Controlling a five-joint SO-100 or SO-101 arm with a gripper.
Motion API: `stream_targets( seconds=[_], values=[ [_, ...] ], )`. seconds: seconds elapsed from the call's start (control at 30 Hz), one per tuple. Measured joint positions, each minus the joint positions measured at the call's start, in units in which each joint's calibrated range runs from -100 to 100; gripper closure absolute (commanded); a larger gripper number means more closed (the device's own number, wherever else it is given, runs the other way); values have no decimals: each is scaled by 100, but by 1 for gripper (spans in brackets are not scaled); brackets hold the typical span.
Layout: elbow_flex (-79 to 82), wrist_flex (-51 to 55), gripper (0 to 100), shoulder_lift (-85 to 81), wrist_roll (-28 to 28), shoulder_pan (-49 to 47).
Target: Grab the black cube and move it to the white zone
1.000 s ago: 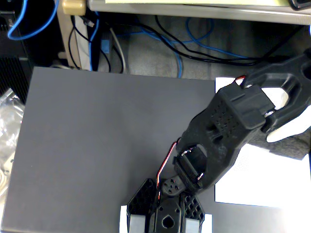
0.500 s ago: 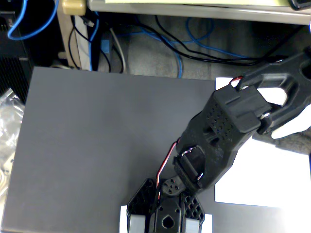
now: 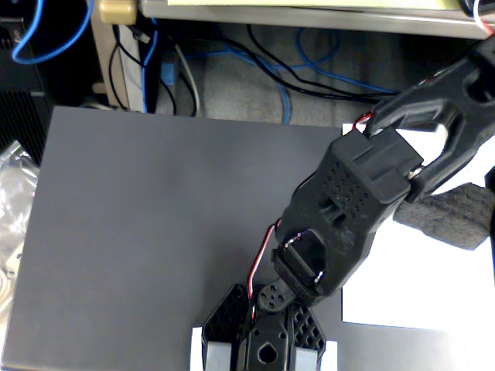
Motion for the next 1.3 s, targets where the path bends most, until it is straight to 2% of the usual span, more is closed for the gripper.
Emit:
stream_targets(
  seconds=[0.3, 0.37, 0.47, 0.6, 0.7, 0.9, 1.3],
  values=[
    [-1590, 17, 66, 0, -404, -96],
    [-1718, 17, 66, -200, -546, -377],
    [-1728, 51, 66, -1415, -923, -1477],
    [-1709, 86, 66, -3637, -1180, -2075],
    [-1088, 86, 66, -4536, -1296, -2297],
    [-137, 86, 66, -6042, -1673, -3331],
    [1901, 17, 66, -10037, -1752, -3427]
  ],
)
